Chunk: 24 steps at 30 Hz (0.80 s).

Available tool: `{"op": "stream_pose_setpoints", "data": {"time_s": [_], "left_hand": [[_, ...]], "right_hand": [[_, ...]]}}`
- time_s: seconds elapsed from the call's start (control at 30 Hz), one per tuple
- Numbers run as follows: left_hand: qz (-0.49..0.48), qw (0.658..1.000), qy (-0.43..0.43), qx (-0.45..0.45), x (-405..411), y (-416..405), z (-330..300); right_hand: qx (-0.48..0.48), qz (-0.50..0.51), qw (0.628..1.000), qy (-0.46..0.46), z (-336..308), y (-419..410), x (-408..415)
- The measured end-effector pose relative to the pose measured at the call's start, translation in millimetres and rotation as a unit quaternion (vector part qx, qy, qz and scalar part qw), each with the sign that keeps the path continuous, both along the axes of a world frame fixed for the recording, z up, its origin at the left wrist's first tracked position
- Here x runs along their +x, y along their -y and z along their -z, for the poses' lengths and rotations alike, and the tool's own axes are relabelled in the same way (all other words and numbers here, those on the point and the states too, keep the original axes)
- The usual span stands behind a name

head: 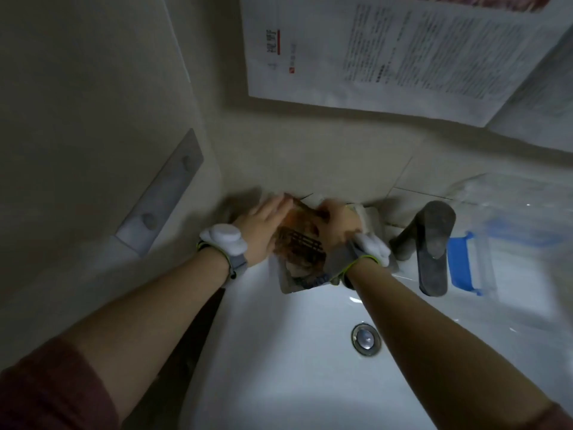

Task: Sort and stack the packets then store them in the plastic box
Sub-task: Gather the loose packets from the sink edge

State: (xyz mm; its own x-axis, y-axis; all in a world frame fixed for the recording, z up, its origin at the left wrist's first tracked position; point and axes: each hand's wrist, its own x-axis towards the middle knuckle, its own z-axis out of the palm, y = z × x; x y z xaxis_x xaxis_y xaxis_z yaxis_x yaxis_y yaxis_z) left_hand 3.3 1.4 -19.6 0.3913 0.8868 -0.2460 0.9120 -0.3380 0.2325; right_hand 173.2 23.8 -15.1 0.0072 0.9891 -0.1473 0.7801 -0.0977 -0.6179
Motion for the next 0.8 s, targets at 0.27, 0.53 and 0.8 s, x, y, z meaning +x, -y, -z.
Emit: {"op": "stream_pose_setpoints", "data": {"time_s": [0.27, 0.53, 0.8], "left_hand": [[-0.057, 0.987, 0.142, 0.053, 12, 27, -48], [-0.082, 0.973, 0.193, 0.094, -9, 70, -34], [-0.143, 0.966, 0.144, 0.162, -39, 85, -14]], "right_hand": [[0.143, -0.177, 0.964, -0.14, -47, 37, 15], [0.125, -0.202, 0.962, -0.135, -48, 64, 19], [-0.047, -0.269, 0.925, 0.265, 20, 34, 27]]}}
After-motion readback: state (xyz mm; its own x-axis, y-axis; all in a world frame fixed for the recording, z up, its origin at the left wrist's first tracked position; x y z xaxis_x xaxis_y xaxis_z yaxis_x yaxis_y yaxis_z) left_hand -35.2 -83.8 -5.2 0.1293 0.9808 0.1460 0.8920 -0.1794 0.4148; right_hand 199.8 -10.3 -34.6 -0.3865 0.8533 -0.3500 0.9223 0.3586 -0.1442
